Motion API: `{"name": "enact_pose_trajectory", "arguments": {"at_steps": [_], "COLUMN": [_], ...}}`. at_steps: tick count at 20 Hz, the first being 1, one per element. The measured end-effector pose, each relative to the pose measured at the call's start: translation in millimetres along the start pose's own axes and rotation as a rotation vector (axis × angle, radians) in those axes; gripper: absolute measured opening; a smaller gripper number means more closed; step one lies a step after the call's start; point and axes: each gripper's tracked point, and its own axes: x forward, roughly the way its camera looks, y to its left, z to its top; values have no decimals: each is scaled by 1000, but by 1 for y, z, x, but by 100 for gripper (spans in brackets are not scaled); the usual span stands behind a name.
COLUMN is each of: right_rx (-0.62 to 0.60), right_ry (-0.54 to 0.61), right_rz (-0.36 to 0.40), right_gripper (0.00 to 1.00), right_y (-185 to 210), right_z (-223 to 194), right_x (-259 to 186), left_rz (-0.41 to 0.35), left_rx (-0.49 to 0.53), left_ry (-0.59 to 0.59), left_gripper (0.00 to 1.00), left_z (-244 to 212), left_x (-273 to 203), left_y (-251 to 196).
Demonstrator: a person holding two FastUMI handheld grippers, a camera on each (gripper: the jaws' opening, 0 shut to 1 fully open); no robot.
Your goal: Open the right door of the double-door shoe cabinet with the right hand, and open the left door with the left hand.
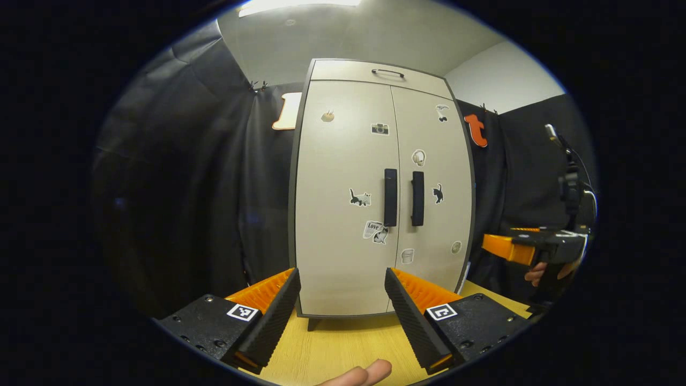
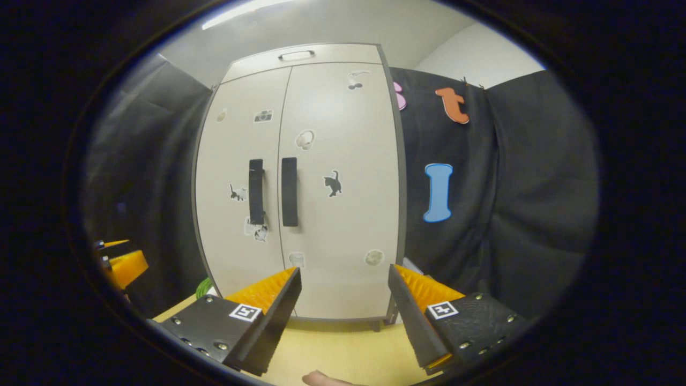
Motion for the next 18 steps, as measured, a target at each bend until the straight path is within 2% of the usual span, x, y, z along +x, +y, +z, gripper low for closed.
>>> {"name": "enact_pose_trajectory", "arguments": {"at_steps": [2,6,8,10,13,18], "right_rx": [-9,18,3,-31,-71,-34], "right_ry": [-17,-92,-114,-133,-136,-93], "right_rz": [9,-26,0,-13,-24,-54], "right_gripper": [96,96,95,97,96,96], "right_y": [13,33,53,64,81,85], "right_z": [12,49,68,80,87,80], "right_x": [24,71,91,108,130,158], "left_rz": [-3,7,25,40,34,49], "left_rx": [0,13,15,21,32,27], "left_ry": [9,15,9,7,5,-19], "left_gripper": [98,98,98,98,98,98], "left_z": [-6,-12,-13,-15,-17,-13], "left_x": [1,-1,-2,-4,-6,-9], "left_y": [3,20,31,41,46,61]}}
